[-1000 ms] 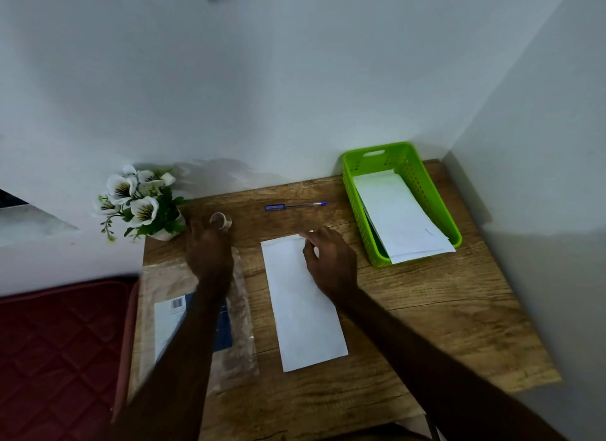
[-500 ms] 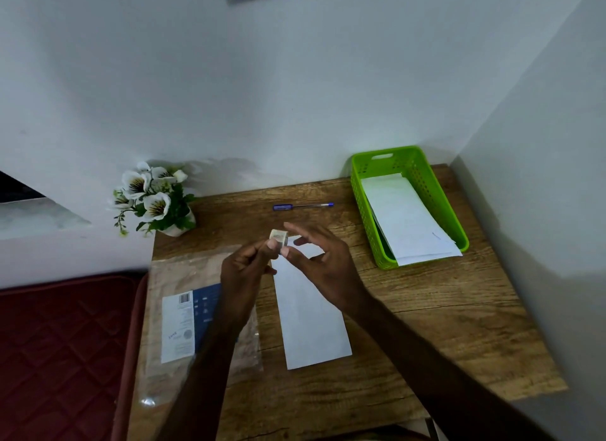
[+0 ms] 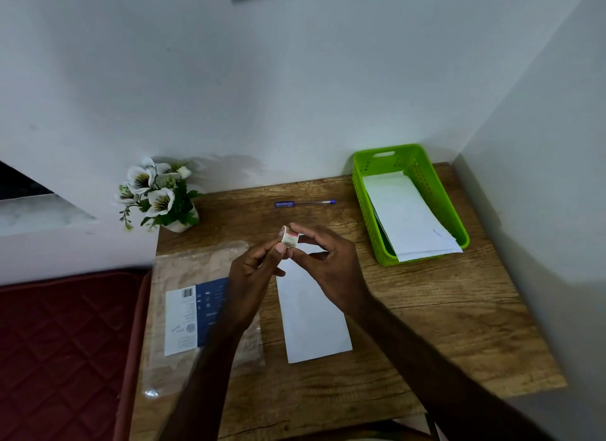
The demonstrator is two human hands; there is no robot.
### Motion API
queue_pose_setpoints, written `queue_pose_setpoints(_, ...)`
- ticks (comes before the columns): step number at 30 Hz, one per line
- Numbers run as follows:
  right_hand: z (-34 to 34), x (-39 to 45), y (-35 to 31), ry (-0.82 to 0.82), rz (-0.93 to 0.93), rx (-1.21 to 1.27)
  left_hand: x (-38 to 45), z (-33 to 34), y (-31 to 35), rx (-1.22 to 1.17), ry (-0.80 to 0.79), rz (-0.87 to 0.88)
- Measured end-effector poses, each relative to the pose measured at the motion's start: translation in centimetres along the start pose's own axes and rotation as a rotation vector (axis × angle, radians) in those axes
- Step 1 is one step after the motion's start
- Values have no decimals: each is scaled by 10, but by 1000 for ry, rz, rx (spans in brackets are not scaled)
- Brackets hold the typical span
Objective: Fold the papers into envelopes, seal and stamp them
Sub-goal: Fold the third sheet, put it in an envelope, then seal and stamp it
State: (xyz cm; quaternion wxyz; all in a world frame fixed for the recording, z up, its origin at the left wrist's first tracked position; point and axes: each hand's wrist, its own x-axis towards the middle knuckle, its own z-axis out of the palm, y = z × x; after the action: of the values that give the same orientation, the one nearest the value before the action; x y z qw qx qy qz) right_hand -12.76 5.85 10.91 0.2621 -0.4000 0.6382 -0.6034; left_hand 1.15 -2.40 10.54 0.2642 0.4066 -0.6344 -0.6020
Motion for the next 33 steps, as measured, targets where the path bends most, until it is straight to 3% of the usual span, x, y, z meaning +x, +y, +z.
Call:
queue_pose_setpoints(13, -3, -2, 9, 11, 15, -45, -2, -1, 0, 15, -15, 13)
queue_pose_setpoints(26, -11, 0, 5, -149, 215, -74, -4, 3, -2, 30, 98, -19)
queue_pose_setpoints(30, -9, 1, 3, -119, 290, 0, -2, 1, -4, 35, 82, -30)
queue_pose_setpoints(33, -6, 3, -1, -74, 450, 123, -2, 2, -1, 69, 25, -23)
